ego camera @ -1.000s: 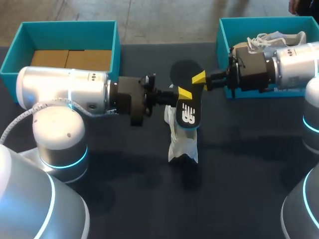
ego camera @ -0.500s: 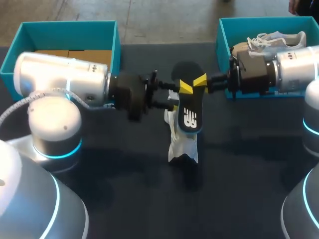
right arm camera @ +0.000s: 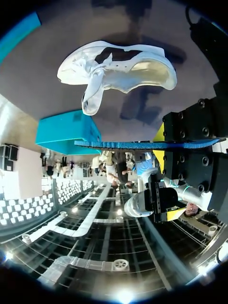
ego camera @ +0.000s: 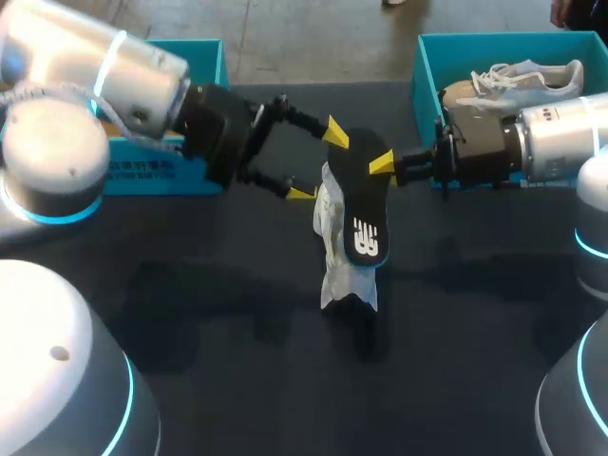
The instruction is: Take the shoe out of the shoebox, open the shoe tongue, remove and reinsert the insole, then place the shoe into the shoebox
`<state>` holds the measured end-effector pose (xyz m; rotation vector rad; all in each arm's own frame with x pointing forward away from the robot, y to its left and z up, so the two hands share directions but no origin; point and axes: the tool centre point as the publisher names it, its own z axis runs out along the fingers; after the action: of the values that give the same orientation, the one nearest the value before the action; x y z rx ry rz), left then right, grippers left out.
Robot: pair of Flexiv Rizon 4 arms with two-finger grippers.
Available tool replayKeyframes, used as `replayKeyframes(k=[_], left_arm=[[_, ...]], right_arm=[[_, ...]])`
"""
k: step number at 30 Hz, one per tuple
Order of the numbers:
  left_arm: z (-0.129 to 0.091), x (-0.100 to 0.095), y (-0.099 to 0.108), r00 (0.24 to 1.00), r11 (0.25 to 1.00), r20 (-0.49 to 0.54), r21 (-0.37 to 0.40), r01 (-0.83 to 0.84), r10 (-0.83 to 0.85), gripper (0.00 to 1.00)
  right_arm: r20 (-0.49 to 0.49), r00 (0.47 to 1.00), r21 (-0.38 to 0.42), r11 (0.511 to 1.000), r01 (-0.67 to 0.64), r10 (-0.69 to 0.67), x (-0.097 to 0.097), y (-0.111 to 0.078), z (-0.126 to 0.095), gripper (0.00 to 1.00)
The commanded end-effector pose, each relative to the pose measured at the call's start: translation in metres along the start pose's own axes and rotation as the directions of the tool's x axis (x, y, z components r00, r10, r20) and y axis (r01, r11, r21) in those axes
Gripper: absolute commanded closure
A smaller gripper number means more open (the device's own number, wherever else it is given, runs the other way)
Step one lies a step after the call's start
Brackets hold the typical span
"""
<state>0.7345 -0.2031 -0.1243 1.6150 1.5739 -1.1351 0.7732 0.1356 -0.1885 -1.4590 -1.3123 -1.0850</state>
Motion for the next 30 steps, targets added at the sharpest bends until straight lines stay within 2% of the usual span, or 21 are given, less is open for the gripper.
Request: replayKeyframes(k=[1, 9, 12, 17, 25, 30], left_arm=[[-0.010, -0.010, 0.003, 0.939, 0.998, -0.343, 0.053, 0.024, -0.004, 0.00], [-0.015, -0.015, 0.002, 0.797, 0.995, -0.604, 0.094, 0.037, 0.027, 0.00], [-0.016, -0.018, 0.006, 0.734, 0.997, -0.678, 0.075, 0.030, 0.029, 0.00], [-0.016, -0.026, 0.016, 0.663, 0.999, -0.749, 0.041, 0.022, 0.016, 0.00], [-0.024, -0.035, 0.025, 0.498, 0.995, -0.863, 0.096, -0.005, 0.085, 0.00], [-0.027, -0.038, 0.030, 0.439, 0.996, -0.894, 0.088, -0.029, 0.092, 0.00]], right_arm=[[0.000, 1.000, 0.003, 1.000, 0.001, -0.001, -0.002, 0.004, 0.004, 1.00], [0.001, 1.000, 0.009, 1.000, 0.003, -0.003, -0.005, 0.005, 0.007, 1.00], [0.004, 1.000, 0.011, 1.000, 0.001, -0.001, -0.007, 0.006, 0.009, 1.00], [0.013, 1.000, 0.016, 1.000, 0.000, 0.000, -0.009, 0.007, 0.013, 1.00], [0.021, 1.000, 0.015, 1.000, -0.002, 0.002, -0.010, 0.007, 0.014, 1.00], [0.018, 1.000, 0.015, 1.000, 0.002, -0.002, -0.009, 0.007, 0.016, 1.00]])
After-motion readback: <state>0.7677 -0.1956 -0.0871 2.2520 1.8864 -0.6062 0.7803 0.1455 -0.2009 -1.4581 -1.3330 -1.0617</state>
